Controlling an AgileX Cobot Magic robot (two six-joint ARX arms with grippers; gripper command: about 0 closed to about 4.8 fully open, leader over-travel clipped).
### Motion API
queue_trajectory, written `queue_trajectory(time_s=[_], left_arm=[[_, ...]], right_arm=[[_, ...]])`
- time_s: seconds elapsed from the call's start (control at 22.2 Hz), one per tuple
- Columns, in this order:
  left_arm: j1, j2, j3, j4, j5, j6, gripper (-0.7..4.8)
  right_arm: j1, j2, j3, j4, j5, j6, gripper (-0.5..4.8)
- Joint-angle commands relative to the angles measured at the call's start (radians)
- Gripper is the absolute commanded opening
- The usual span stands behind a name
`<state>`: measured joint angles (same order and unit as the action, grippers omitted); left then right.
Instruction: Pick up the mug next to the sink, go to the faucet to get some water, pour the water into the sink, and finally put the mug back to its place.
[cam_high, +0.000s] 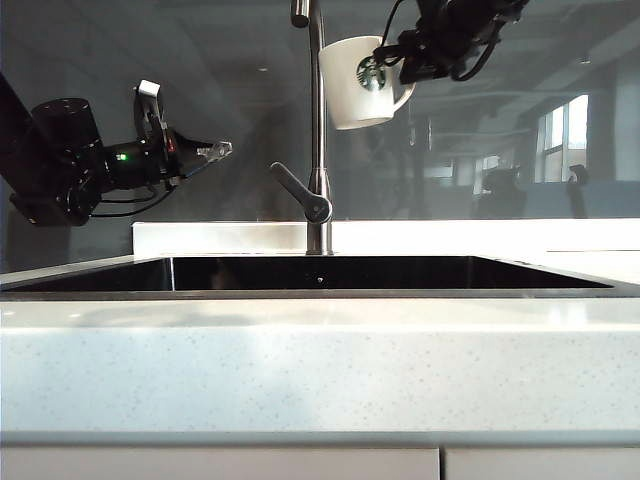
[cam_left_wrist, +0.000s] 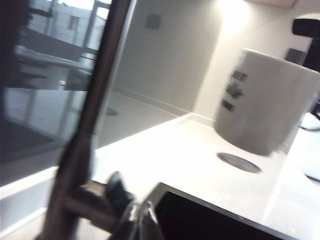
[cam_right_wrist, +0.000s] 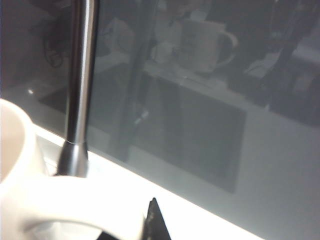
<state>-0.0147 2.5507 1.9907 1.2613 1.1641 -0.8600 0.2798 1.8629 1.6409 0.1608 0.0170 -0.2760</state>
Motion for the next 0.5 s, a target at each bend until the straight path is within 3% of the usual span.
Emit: queue_trajectory(time_s=[0.05, 0.23, 0.5], left_arm=[[-0.005, -0.012, 0.005, 0.034, 0.04, -0.016, -0.06], [-0.006, -0.019, 0.005, 0.035, 0.047, -0.016, -0.06], [-0.006, -0.019, 0.005, 0.035, 0.053, -0.035, -0.06]], right_arm=[[0.002, -0.037, 0.017, 0.017, 0.016, -0.17, -0.01], [0.008, -0.061, 0.017, -0.056, 0.071, -0.49, -0.01], [0.013, -0.075, 0.017, -0.053, 0.112, -0.585, -0.01]])
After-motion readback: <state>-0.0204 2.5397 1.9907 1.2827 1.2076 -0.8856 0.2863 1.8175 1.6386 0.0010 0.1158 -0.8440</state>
